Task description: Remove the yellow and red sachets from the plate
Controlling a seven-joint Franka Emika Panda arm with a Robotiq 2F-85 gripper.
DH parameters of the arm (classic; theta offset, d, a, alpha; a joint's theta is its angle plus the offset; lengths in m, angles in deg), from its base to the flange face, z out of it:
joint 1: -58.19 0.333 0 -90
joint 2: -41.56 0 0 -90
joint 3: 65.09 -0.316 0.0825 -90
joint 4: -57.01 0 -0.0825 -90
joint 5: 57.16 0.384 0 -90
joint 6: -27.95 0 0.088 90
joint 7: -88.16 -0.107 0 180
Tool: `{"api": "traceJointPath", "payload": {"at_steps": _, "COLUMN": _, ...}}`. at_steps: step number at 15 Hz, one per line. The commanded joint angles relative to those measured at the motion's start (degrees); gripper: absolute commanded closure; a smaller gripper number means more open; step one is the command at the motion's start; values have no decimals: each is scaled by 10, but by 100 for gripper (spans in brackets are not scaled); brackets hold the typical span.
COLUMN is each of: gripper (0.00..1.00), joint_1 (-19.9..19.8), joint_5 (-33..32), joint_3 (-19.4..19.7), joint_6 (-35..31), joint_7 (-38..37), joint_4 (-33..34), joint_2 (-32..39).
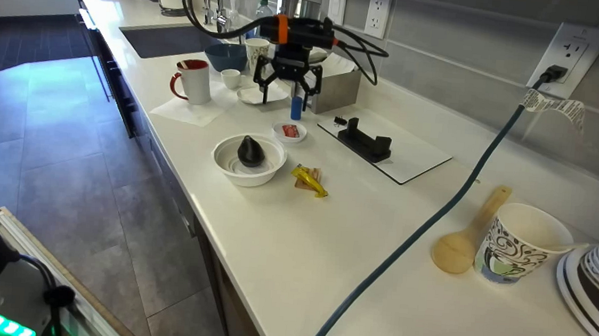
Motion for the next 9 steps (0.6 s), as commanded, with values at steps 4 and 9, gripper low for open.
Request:
{"api": "traceJointPath", "payload": {"at_steps": 4, "gripper": 0, "joint_1": -7, "joint_5": -3, "joint_3": -7, "joint_6": -3, "joint_7": -1, "joint_4": 1, "joint_2": 3}}
{"api": "traceJointPath", "payload": {"at_steps": 9, "gripper": 0, "joint_1": -10, "joint_5": -13, "joint_3": -9, "joint_6": -37, "joint_7": 34, "joint_4": 9, "joint_2": 11}}
